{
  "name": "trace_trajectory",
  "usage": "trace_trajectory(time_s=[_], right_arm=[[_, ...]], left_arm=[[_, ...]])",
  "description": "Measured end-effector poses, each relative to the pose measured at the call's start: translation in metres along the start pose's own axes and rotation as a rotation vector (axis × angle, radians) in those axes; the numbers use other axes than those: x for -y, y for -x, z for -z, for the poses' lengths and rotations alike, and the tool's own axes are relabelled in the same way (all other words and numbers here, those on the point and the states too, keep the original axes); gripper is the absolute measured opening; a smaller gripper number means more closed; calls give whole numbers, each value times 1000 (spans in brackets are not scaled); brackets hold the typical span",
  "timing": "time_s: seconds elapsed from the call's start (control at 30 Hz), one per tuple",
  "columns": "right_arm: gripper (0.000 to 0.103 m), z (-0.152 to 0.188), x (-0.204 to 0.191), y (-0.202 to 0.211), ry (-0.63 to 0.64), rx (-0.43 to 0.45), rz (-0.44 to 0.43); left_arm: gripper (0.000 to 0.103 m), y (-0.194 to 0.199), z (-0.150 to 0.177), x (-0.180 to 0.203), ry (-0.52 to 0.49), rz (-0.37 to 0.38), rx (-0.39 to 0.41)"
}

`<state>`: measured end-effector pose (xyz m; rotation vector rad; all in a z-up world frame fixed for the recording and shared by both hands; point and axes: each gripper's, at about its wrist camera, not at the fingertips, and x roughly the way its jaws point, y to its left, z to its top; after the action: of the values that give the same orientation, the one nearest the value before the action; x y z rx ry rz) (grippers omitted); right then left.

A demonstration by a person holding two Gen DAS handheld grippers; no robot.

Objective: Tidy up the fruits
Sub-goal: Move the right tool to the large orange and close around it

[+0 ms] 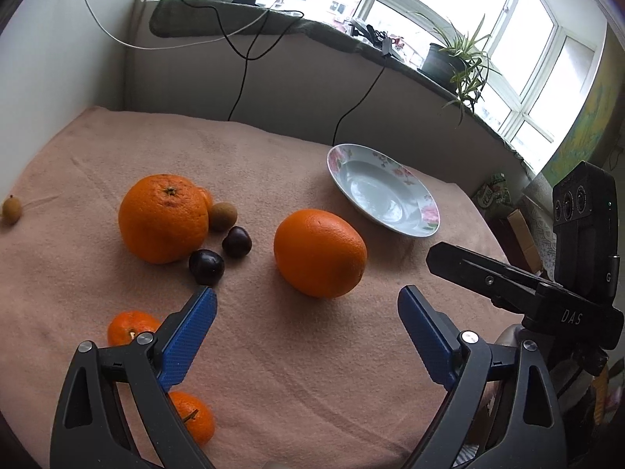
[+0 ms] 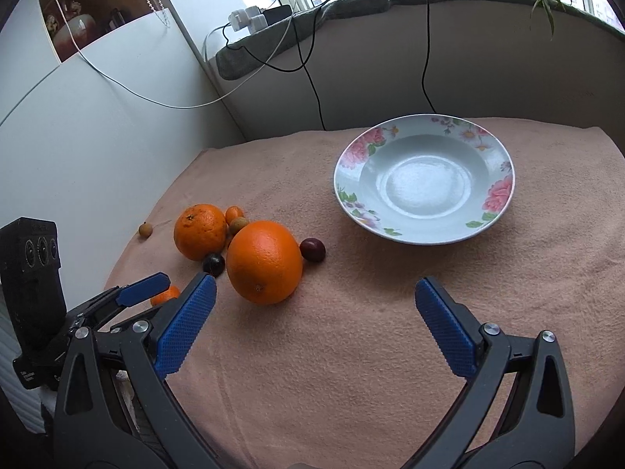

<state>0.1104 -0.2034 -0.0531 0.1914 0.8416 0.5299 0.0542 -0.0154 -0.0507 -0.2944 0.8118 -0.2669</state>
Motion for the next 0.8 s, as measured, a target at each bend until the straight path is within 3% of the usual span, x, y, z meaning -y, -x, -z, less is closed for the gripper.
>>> trace_trajectory(time_s=[0.43,0.8], right_arm=[[103,-18,-11,-36,-4,-81,-120],[83,-24,-23,-65,30,-157,-181]], left_arm=[[80,-28,-4,4,33,36,-53],[72,-46,-10,4,52,33,-85]])
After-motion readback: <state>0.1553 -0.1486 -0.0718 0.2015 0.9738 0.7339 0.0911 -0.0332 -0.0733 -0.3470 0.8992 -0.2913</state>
